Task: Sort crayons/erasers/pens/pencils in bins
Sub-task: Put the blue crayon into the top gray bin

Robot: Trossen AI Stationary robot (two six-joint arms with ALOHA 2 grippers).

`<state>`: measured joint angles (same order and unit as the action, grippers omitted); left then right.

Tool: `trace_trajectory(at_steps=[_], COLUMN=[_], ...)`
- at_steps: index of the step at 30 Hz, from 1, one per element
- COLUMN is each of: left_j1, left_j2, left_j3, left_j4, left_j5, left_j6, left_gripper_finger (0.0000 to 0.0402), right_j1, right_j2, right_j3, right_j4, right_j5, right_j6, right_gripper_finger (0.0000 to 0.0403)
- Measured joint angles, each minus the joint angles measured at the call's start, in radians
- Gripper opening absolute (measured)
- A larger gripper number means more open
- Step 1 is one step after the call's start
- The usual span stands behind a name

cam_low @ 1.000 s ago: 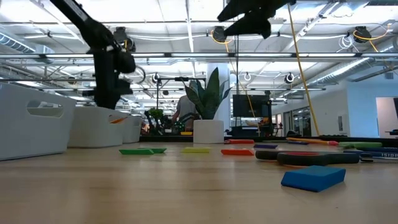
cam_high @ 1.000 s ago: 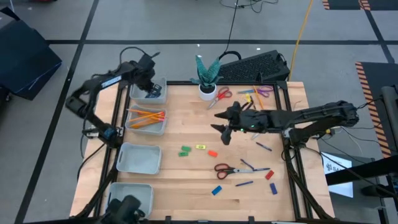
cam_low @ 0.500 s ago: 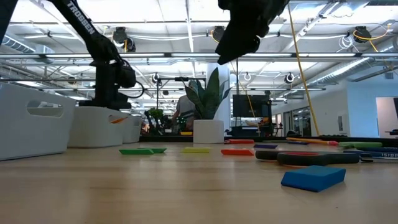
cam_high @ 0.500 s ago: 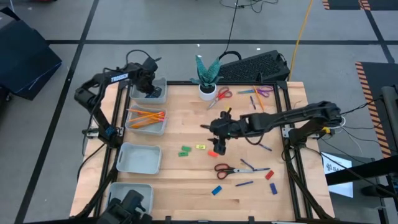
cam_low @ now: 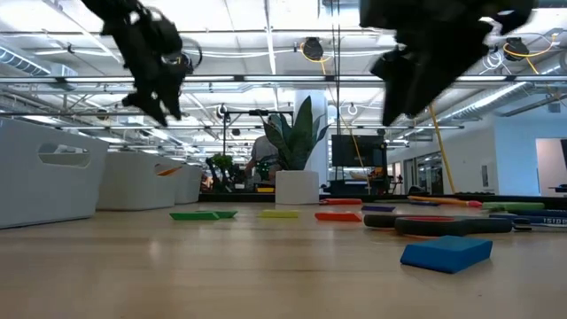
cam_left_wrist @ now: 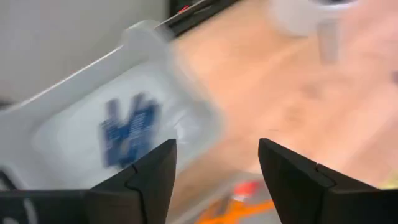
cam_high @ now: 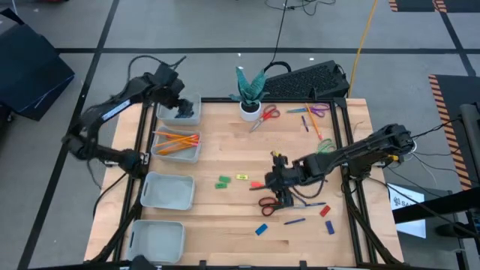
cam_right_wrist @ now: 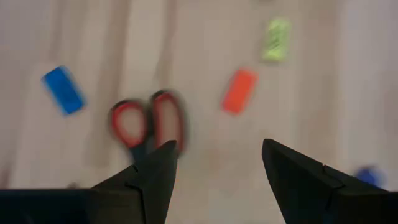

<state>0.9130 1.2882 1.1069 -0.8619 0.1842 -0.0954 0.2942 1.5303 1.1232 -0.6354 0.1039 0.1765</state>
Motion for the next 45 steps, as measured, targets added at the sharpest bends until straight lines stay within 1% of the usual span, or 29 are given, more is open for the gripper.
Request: trace_trajectory(at_steps=[1,3,7,10,13,16,20,26,29,33,35,37,39,41,45], left_j1=[-0.034,-0.109,-0.277,-0.394,-0.468,-0.505,-0.516,-0.517,-0.523,-0.554,-0.571,-0.587,-0.600,-0.613,-0.637], left_j2=[-0.033,-0.094,-0.187,-0.238,-0.268,-0.278,-0.277,-0.286,-0.291,-0.319,-0.328,-0.330,-0.330,-0.330,-0.351], left_j3=[0.000,-0.001,-0.031,-0.072,-0.124,-0.164,-0.201,-0.254,-0.271,-0.296,-0.313,-0.315,-0.315,-0.315,-0.315], left_j4=[0.000,0.001,0.037,0.114,0.189,0.240,0.239,0.266,0.303,0.459,0.544,0.600,0.644,0.670,0.710], left_j5=[0.006,0.008,-0.001,-0.037,-0.071,-0.080,-0.081,-0.079,-0.043,0.028,0.040,0.043,0.048,0.058,0.061], left_j6=[0.002,-0.002,-0.020,-0.032,-0.039,-0.060,-0.076,-0.118,-0.143,-0.184,-0.221,-0.248,-0.266,-0.275,-0.280], left_gripper_finger=[0.0229,0.0230,0.0230,0.0230,0.0230,0.0230,0.0230,0.0230,0.0230,0.0230,0.0230,0.0230,0.0230,0.0230,0.0230], right_j1=[0.013,0.034,0.074,0.118,0.141,0.143,0.143,0.125,0.114,0.102,0.098,0.094,0.090,0.080,0.030], right_j2=[0.001,0.004,0.004,0.004,0.005,0.032,0.094,0.168,0.172,0.172,0.173,0.173,0.159,0.136,0.035], right_j3=[-0.018,-0.047,-0.079,-0.104,-0.125,-0.150,-0.188,-0.201,-0.202,-0.203,-0.203,-0.203,-0.202,-0.199,-0.169], right_j4=[0.010,-0.008,-0.124,-0.171,-0.150,-0.165,-0.182,-0.141,-0.138,-0.147,-0.150,-0.152,-0.151,-0.149,-0.107], right_j5=[-0.006,-0.008,-0.040,-0.057,-0.053,-0.054,-0.055,-0.067,-0.078,-0.078,-0.076,-0.068,-0.062,-0.055,0.080], right_j6=[0.032,0.149,0.445,0.655,0.828,0.958,0.990,0.987,0.992,0.992,0.984,0.967,0.957,0.947,0.930], right_gripper_finger=[0.0228,0.0228,0.0227,0.0217,0.0206,0.0194,0.0176,0.0148,0.0126,0.0081,0.0056,0.0031,0.0015,0.0011,0.0025])
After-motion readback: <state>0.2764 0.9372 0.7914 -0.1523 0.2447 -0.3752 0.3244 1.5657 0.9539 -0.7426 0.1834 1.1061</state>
